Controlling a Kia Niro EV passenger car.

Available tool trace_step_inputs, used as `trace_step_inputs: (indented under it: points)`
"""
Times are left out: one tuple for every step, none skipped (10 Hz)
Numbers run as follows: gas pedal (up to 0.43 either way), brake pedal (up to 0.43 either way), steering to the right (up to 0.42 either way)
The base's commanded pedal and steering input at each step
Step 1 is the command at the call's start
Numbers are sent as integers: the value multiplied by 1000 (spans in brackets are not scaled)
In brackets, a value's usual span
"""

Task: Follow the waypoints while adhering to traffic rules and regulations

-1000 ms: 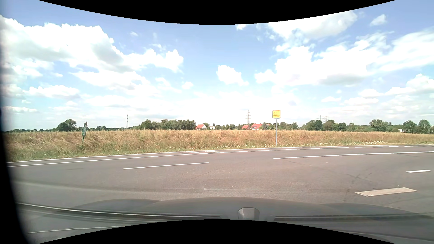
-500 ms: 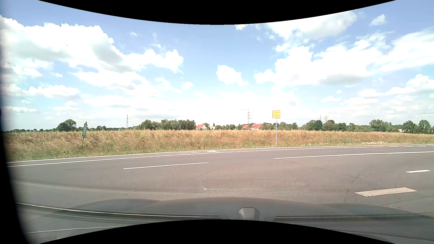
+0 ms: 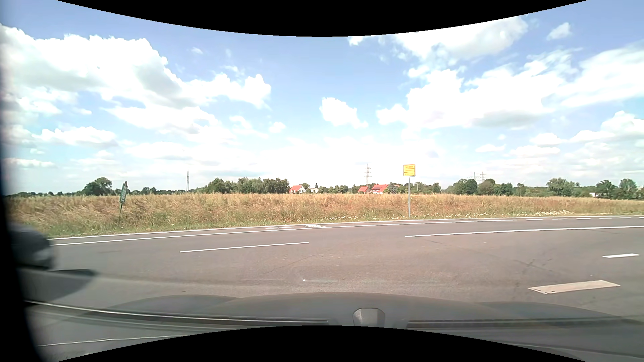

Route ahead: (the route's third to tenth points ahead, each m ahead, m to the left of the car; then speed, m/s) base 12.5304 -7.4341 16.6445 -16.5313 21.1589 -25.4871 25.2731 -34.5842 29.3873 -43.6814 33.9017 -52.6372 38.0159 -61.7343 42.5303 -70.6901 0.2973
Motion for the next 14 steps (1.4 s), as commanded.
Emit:
trace_step_inputs:
  points:
    - [268,6,230]
    - [280,6,237]
    - [311,6,245]
    - [339,6,253]
    - [370,6,266]
    - [378,6,284]
    - [398,6,304]
    - [429,6,331]
    - [441,6,358]
    - [441,6,378]
    - [449,6,405]
    - [469,6,427]
    - [480,6,445]
    - [488,6,449]
